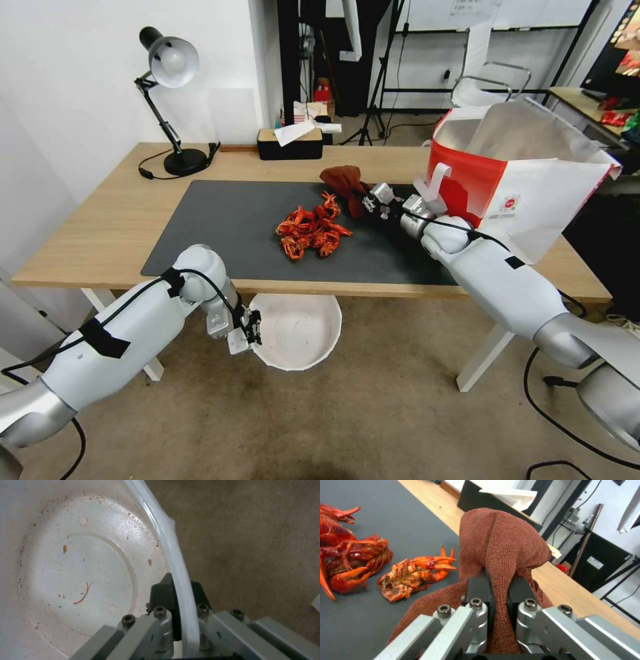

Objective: Sweep shrimp from table into container with towel, then put container into takeout bag.

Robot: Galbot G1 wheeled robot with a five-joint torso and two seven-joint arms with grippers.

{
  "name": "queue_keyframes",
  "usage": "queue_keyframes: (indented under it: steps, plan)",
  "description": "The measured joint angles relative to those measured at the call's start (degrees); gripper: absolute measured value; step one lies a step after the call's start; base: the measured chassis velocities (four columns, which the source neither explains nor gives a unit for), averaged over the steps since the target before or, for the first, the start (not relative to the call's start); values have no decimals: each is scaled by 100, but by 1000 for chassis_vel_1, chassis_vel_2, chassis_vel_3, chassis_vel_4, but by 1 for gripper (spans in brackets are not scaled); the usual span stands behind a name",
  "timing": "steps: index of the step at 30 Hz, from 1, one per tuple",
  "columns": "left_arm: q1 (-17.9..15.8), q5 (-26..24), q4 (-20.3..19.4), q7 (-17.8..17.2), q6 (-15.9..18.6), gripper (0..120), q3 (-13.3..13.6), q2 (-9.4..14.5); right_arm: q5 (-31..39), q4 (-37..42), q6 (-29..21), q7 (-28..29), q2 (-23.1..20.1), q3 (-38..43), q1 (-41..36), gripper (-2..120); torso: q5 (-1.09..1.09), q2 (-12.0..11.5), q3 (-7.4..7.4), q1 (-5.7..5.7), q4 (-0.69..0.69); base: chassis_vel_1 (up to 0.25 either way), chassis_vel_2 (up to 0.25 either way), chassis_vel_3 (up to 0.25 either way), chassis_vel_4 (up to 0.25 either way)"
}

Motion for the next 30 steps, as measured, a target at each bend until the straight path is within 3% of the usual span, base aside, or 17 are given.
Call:
queue_keyframes:
  steps: [26, 30]
  plan:
    - [127, 16, -49, -7, -79, 0, -121, 148, 92, -138, 129, -624, 73, -243, 125, 4, 0, 0, 0, 0, 0, 0, 0, 0, 0]
    - [77, -50, -42, 128, -27, 0, -91, 157, 168, -80, 180, -798, 22, -256, 97, 4, 0, 0, 0, 0, 1, 0, 0, 0, 0]
